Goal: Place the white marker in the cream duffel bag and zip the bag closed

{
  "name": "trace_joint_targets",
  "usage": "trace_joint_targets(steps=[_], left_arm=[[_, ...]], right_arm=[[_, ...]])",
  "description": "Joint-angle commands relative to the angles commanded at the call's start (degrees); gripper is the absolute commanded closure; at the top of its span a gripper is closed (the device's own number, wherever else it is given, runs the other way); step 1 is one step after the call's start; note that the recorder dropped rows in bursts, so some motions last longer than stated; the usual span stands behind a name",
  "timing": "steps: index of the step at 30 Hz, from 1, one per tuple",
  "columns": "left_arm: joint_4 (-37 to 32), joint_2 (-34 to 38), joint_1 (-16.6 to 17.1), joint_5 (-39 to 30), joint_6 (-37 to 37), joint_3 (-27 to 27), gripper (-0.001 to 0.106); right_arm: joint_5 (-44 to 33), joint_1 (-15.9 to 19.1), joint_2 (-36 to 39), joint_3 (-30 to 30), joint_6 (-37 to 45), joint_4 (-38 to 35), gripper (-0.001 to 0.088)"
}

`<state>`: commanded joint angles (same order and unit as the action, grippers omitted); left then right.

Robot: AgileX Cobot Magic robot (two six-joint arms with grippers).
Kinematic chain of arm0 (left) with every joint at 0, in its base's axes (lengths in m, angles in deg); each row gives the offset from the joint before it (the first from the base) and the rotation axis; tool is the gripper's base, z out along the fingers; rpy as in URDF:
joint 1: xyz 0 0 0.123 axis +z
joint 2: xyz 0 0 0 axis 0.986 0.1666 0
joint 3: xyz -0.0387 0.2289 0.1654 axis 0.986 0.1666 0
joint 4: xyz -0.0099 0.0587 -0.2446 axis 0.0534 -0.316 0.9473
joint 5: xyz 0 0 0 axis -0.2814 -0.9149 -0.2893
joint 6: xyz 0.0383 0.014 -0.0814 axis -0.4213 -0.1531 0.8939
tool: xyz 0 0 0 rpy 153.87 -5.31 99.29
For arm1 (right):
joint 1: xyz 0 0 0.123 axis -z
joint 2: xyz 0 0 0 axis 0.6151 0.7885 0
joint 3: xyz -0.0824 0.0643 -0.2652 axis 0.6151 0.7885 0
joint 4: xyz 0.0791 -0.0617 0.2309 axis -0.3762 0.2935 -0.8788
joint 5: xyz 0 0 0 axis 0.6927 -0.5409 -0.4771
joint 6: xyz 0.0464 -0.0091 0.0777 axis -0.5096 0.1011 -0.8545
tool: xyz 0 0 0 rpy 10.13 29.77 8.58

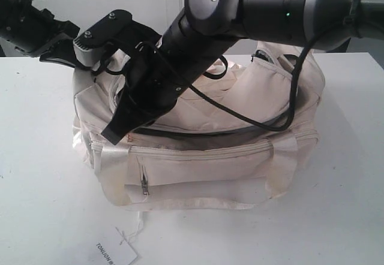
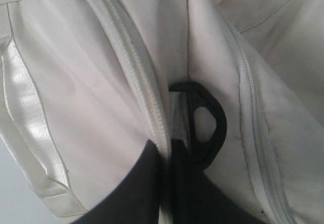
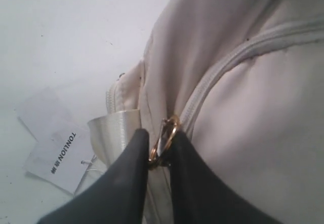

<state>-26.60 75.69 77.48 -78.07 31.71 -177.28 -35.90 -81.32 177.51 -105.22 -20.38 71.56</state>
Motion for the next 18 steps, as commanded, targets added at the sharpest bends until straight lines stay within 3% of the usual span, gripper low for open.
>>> trace_joint_targets(steps=[4, 18], left_arm=[[0.00, 0.00, 0.00, 0.00, 0.00, 0.00, 0.105], [0.00, 0.00, 0.00, 0.00, 0.00, 0.00, 0.105]], right_arm=[[0.24, 0.00, 0.00, 0.00, -4.28, 3.40, 0.0868], [6.21, 0.00, 0.00, 0.00, -7.14, 3.72, 0.0868]])
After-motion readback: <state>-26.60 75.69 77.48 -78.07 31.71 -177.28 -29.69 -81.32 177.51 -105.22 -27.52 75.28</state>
